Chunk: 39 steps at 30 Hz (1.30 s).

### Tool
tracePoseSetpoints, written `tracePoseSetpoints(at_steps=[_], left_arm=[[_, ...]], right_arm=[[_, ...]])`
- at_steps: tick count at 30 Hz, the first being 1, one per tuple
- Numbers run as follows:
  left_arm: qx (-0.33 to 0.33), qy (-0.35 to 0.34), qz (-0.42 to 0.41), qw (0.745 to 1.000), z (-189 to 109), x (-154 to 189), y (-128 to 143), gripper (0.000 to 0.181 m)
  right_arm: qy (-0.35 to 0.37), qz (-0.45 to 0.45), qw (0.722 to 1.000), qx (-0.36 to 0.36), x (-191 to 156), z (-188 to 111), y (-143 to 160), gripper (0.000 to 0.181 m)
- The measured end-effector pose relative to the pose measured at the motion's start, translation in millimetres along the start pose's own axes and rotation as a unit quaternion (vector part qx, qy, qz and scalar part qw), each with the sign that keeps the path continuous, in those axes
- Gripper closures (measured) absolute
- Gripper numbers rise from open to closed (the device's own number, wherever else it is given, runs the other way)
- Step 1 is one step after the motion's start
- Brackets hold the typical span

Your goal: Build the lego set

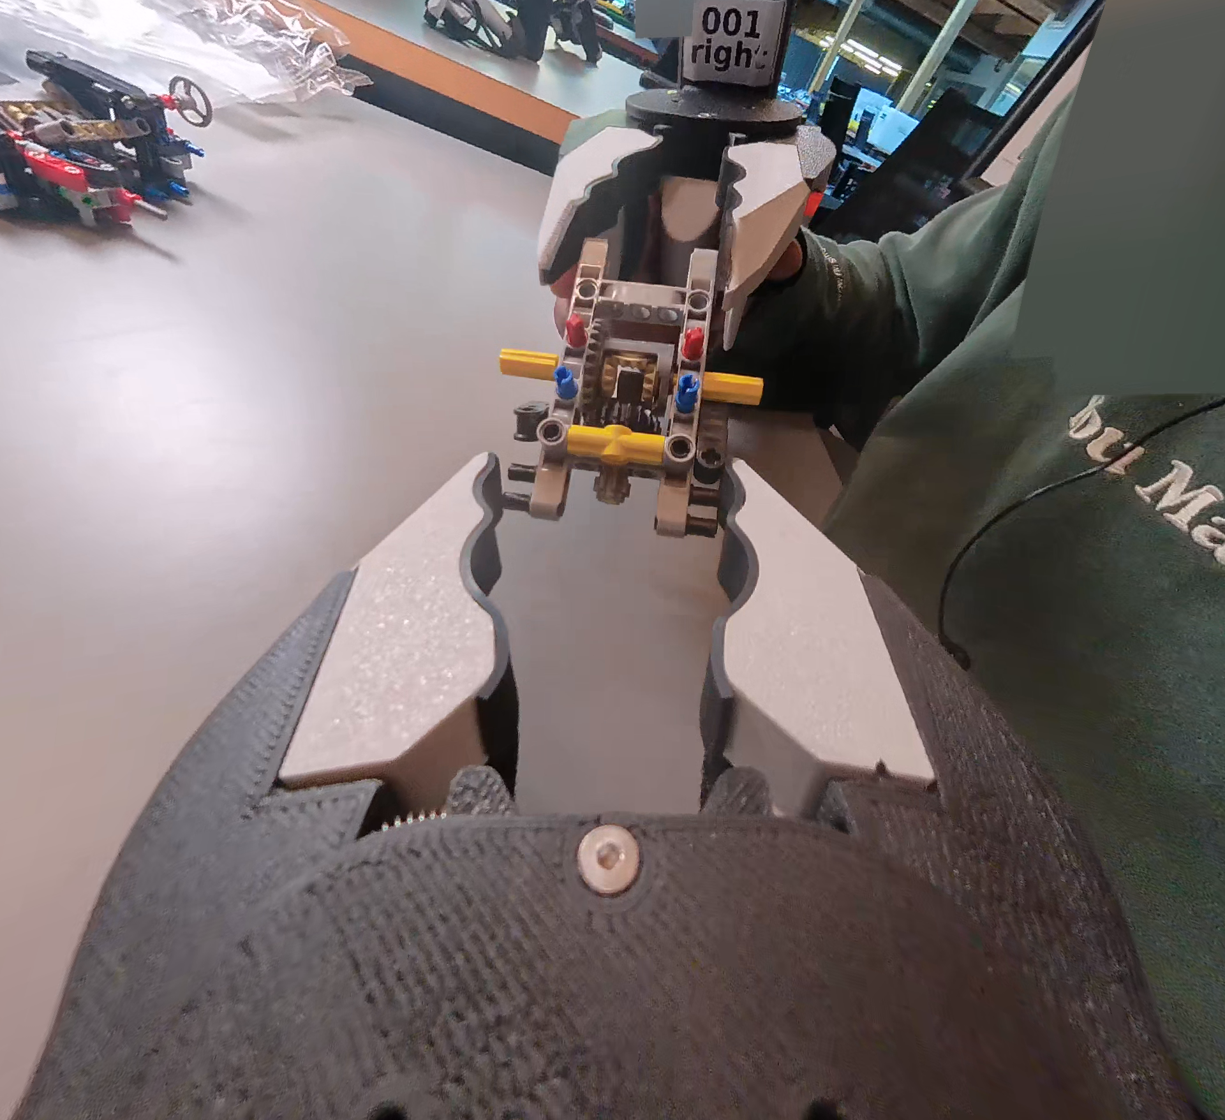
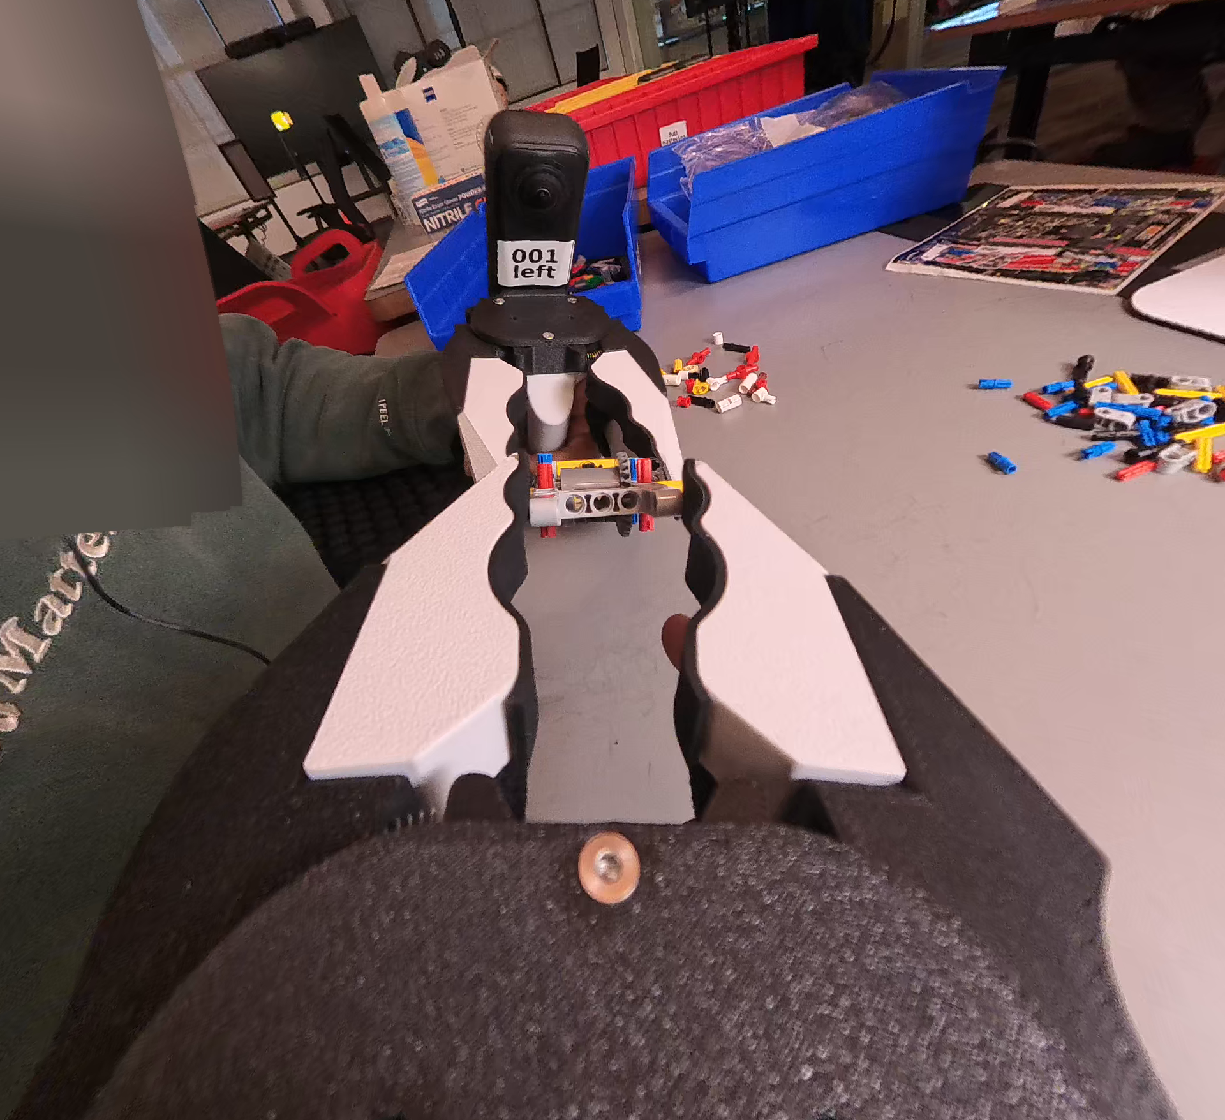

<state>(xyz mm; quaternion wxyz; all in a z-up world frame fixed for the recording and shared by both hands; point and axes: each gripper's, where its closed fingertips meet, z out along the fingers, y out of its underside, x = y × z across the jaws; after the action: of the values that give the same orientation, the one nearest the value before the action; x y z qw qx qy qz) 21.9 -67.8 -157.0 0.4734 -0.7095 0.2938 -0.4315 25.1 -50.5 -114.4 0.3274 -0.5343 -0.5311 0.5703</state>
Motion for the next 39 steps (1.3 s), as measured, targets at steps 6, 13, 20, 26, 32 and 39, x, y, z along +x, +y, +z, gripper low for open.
tracePoseSetpoints(at_steps=[6,13,20,26,32,39], left_arm=[[0.012,0.018,0.031,0.999,0,7,-3,0.117],[0.017,0.019,0.033,0.999,0,9,-5,0.118],[0.028,0.024,0.020,0.999,-4,9,-10,0.118],[0.014,0.023,0.012,1.000,-2,8,-6,0.118],[0.032,0.015,-0.026,0.999,-7,-2,-11,0.118],[0.069,0.013,-0.067,0.995,-14,-10,-22,0.118]], right_arm=[[0.000,-0.039,0.999,0.013,-11,-1,-8,0.136],[-0.011,-0.051,0.998,0.025,-14,-3,-10,0.136],[-0.019,-0.080,0.996,0.019,-15,-5,-8,0.129],[-0.014,-0.138,0.990,-0.022,-13,-8,5,0.128],[-0.014,-0.163,0.982,-0.093,-8,-5,34,0.130],[-0.022,-0.162,0.977,-0.137,-13,10,59,0.131]])
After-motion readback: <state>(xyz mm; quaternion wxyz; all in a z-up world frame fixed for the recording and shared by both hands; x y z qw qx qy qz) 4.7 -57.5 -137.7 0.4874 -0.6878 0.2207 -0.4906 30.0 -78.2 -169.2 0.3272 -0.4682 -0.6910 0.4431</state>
